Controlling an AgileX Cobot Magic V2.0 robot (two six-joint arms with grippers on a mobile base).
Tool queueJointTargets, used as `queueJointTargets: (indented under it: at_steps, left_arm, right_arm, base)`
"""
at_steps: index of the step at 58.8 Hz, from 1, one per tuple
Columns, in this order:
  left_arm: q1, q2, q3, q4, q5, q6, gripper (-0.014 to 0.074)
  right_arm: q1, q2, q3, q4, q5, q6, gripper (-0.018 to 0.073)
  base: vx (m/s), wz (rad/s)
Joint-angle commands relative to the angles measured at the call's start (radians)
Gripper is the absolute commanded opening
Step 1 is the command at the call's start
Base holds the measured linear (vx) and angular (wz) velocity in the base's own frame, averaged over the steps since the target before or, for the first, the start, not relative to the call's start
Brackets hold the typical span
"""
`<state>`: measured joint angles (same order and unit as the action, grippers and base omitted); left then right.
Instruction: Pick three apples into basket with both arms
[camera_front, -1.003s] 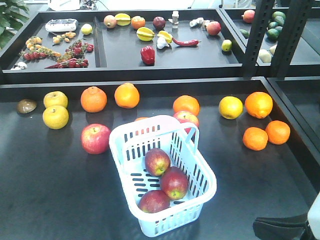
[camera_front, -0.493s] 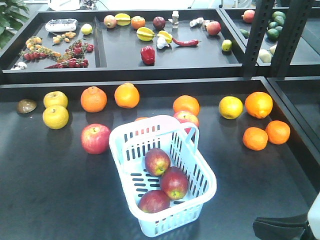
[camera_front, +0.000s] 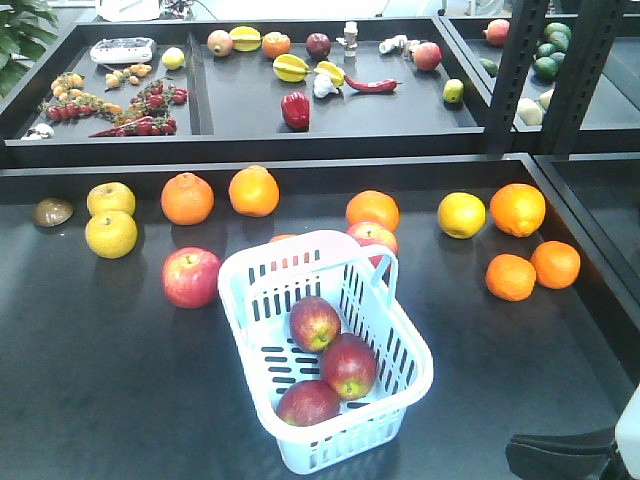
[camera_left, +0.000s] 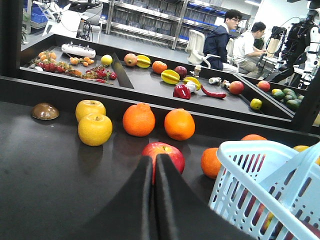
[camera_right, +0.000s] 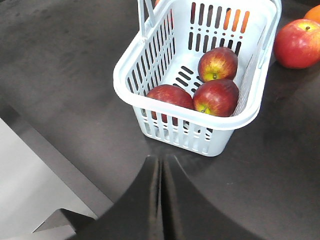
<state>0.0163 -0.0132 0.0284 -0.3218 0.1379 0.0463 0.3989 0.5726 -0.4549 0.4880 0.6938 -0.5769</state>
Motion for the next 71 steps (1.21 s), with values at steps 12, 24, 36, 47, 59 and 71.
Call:
queueJointTargets:
  at_steps: [12,24,36,47,59,71]
  left_arm:
    - [0.001,-0.014,-0.025,-0.002,-0.064,-0.01,-0.0006]
    - [0.001,-0.013,-0.025,-0.002,-0.064,-0.01,-0.0006]
    - [0.001,-0.013,-0.025,-0.002,-0.065,-0.01,-0.0006]
    - [0.001,-0.013,-0.025,-0.002,-0.065,-0.01,-0.0006]
    - [0.001,-0.013,-0.025,-0.003,-0.065,-0.01,-0.0006]
    - [0.001,-0.013,-0.025,-0.003,-0.065,-0.01,-0.0006]
  right_arm:
    - [-0.003,0.0,-0.026,0.017,-0.045,-0.003,-0.0005]
    - [-0.003,0.0,-0.026,0.017,-0.045,-0.003,-0.0005]
    - [-0.003,0.001,-0.024,0.015,-0.046,-0.003,-0.0005]
    - [-0.003,0.0,0.027,0.011,-0.083,-0.003,-0.0005]
    - [-0.002,-0.081,0.177,0.03,-0.233,0.023,-0.0005]
    - [-0.012,-0.274,0.306,-0.031,-0.502,0.219,-0.0005]
  base:
    - [0.0,0.0]
    - [0.0,0.0]
    - [0.0,0.0]
    - [0.0,0.0]
    - [0.0,0.0]
    - [0.0,0.0]
